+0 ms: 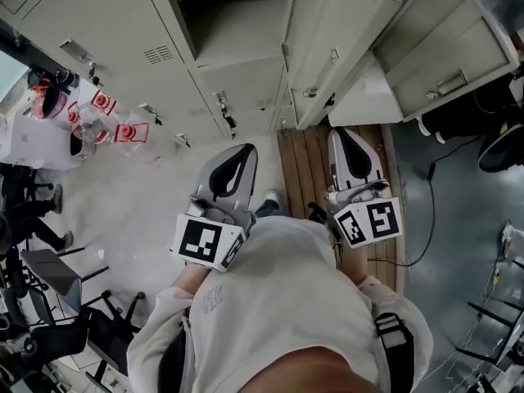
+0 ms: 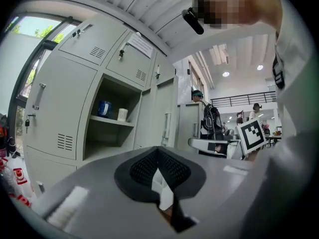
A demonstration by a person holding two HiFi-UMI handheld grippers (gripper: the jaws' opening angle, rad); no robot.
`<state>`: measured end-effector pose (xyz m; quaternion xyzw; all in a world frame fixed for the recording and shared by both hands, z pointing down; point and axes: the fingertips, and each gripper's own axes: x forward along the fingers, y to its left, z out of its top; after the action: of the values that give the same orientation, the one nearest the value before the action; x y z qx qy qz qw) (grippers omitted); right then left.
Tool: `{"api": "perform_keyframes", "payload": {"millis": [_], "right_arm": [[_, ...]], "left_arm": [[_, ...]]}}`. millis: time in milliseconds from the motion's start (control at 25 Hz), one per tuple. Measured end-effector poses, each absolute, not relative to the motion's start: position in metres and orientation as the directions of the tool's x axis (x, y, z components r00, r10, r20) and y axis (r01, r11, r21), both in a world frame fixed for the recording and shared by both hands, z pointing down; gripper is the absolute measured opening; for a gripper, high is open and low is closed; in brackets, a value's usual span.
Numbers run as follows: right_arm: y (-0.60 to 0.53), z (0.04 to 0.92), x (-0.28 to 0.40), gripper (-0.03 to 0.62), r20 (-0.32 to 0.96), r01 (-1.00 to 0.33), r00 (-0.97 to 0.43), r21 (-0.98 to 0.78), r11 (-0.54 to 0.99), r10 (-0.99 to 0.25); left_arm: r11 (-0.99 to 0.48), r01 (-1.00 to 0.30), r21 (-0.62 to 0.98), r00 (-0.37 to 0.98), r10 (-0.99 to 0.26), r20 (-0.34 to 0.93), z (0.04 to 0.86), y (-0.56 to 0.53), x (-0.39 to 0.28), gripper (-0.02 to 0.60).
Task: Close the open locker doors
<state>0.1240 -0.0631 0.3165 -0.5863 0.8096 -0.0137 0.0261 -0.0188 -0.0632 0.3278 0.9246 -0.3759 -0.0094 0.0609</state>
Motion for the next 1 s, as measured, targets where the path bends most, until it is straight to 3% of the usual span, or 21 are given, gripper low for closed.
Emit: {"api": "perform_keyframes", "payload": {"millis": [360, 640, 1000], "right_arm": [[-0.109, 0.279, 0.163, 0.014, -0.161, -0.857, -0.501, -0.045, 0.513, -0.850], [-0.118, 0.270, 0.143, 0.017, -0.180, -0.742, -0.652, -0.050, 0.669, -0.736], [-0.129, 0.263, 0.115, 0.052, -0.223, -0.618, -0.749, -0.106, 0.779, -0.624]], "left_arm": [[-0.645, -0.757, 0.107, 0.650, -0.760, 0.018, 0.333, -0.091, 0.001, 0.008], [-0.641, -0.762, 0.093, 0.645, -0.763, 0.032, 0.335, -0.098, 0.014, 0.009], [-0.625, -0.776, 0.088, 0.630, -0.775, 0.044, 0.337, -0.109, 0.008, 0.008]]}}
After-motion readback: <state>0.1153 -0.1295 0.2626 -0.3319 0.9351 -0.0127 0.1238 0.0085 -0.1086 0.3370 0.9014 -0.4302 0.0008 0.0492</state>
